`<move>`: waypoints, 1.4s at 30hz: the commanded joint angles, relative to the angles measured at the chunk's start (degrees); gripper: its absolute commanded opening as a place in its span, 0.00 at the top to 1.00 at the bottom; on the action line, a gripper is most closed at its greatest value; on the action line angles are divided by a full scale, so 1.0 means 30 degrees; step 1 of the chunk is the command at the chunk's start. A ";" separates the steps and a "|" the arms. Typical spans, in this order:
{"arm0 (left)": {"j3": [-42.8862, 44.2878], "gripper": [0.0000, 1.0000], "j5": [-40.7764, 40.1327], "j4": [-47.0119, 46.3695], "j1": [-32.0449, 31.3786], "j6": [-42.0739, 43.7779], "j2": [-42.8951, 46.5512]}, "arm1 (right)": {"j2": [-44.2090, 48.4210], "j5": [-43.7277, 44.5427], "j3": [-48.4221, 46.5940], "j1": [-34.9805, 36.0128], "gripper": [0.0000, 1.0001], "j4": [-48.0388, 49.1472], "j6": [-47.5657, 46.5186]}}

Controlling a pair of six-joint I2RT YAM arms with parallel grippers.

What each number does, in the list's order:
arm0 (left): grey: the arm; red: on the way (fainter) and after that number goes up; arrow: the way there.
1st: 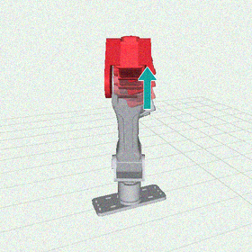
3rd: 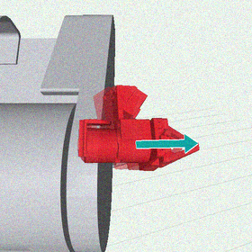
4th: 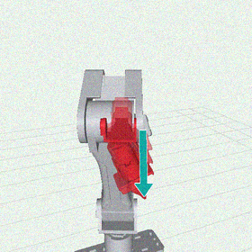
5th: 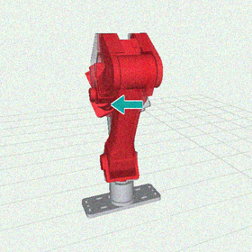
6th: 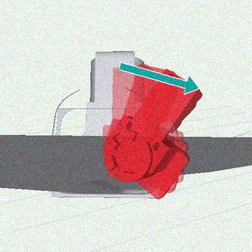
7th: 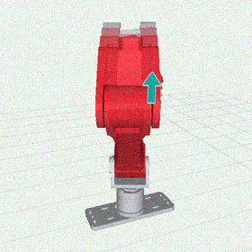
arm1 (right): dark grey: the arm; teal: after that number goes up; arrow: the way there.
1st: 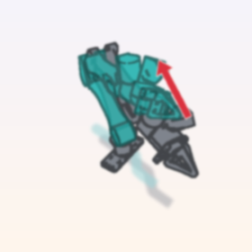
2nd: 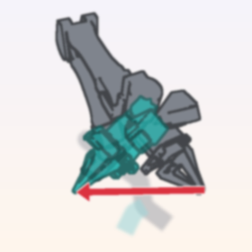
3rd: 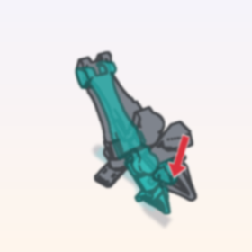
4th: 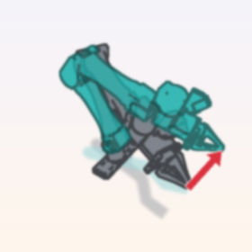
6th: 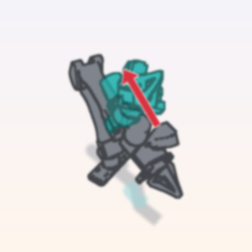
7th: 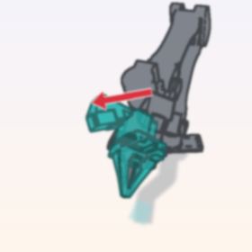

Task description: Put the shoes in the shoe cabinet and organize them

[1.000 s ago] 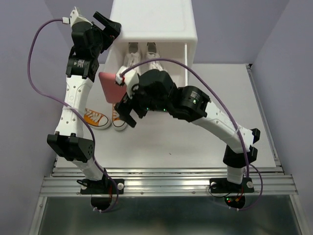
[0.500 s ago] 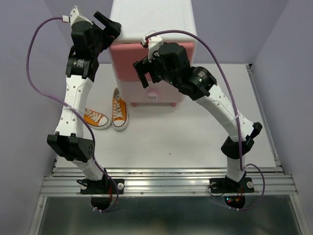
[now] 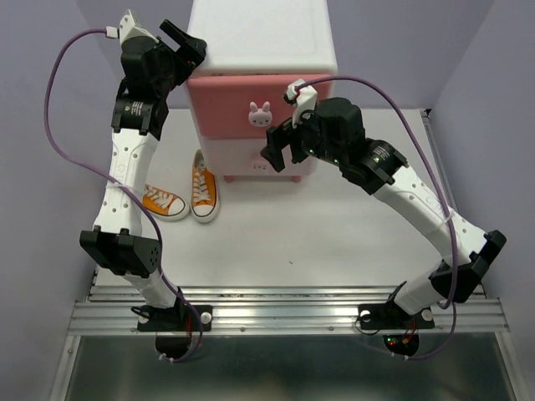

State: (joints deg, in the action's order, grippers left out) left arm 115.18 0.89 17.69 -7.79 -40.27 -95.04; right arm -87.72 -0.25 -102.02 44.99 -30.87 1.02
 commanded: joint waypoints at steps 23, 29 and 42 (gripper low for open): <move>0.1452 0.10 0.7790 0.7522 0.3974 0.5134 -0.0691 | -0.5005 0.8783 -0.6244 0.0445 0.00 0.2820 0.3169; 0.0984 0.10 0.8260 0.6818 0.3916 0.4636 -0.0779 | -0.5998 1.0102 -0.7970 -0.0550 0.00 0.2179 0.5509; 0.1452 0.11 0.8173 0.5705 0.0606 0.3729 -0.2038 | -0.6240 0.9432 -0.8218 -0.3220 0.00 0.0447 0.6750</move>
State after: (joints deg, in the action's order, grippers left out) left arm 121.54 22.90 21.85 -2.59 -32.86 -97.60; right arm -107.04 20.53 -130.91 44.91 -38.74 20.97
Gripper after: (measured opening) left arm 0.898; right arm 0.995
